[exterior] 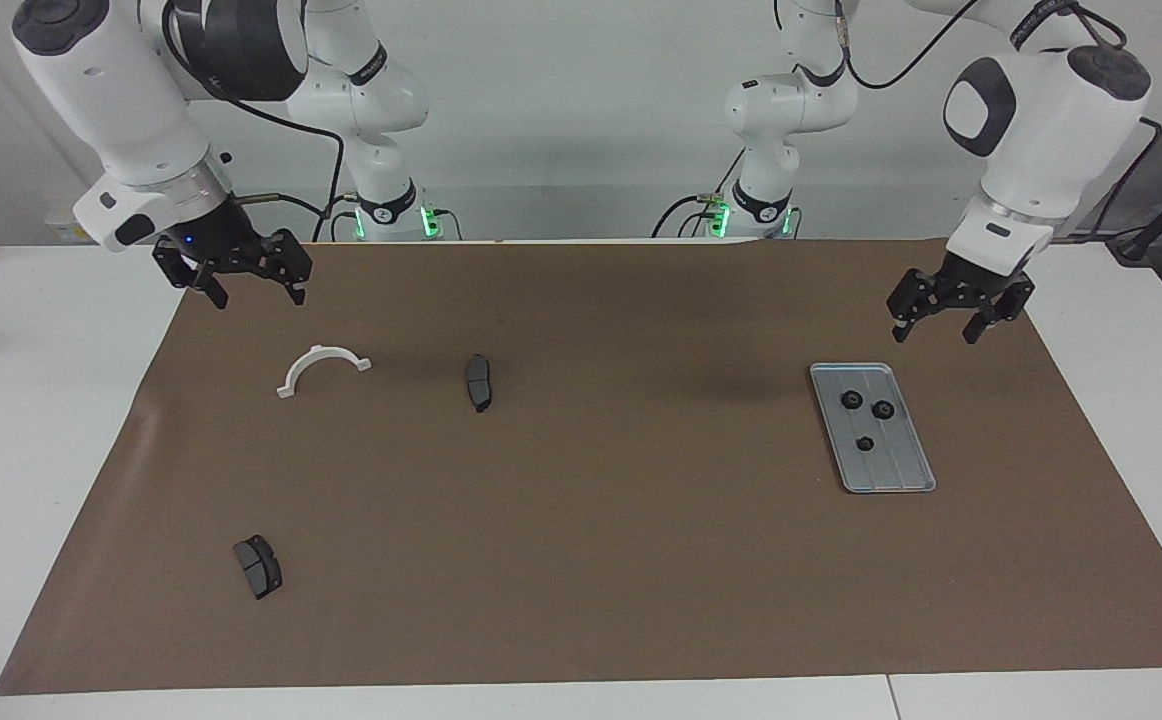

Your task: Place bearing gear from tray to pile

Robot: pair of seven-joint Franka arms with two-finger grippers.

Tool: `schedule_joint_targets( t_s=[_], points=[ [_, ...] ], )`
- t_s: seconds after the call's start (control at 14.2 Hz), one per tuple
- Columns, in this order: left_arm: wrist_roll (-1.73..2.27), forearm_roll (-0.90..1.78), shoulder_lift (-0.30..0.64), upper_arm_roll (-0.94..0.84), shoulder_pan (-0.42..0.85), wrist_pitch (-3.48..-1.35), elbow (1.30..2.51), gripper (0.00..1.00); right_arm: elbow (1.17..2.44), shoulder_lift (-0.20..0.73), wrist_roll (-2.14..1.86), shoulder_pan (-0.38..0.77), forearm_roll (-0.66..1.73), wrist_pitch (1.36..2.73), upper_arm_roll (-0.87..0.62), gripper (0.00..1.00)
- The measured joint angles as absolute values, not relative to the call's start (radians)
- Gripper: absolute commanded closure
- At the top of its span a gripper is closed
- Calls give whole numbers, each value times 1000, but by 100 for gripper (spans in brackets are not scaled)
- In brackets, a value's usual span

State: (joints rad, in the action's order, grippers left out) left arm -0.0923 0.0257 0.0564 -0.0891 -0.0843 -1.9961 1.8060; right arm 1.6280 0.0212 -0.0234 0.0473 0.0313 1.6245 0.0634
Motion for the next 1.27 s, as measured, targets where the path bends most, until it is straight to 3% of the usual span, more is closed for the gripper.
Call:
schedule_joint_targets(
  t_s=[0.21, 0.49, 0.64, 0.78, 1.27],
  points=[
    [-92, 26, 150, -89, -90, -2172, 1873, 0, 1628, 21, -23, 47, 31, 1625, 63, 0],
    [-92, 26, 199, -90, -91, -2329, 1990, 0, 1628, 21, -23, 47, 31, 1625, 63, 0],
    [-92, 26, 223, -91, -91, -2370, 2020, 32, 1628, 21, -23, 47, 31, 1625, 63, 0],
    [-92, 26, 248, -94, -91, -2433, 2051, 49, 1628, 21, -23, 47, 31, 1625, 63, 0],
    [-92, 26, 285, -95, -90, -2479, 2060, 58, 1628, 21, -23, 47, 31, 1625, 63, 0]
  ],
)
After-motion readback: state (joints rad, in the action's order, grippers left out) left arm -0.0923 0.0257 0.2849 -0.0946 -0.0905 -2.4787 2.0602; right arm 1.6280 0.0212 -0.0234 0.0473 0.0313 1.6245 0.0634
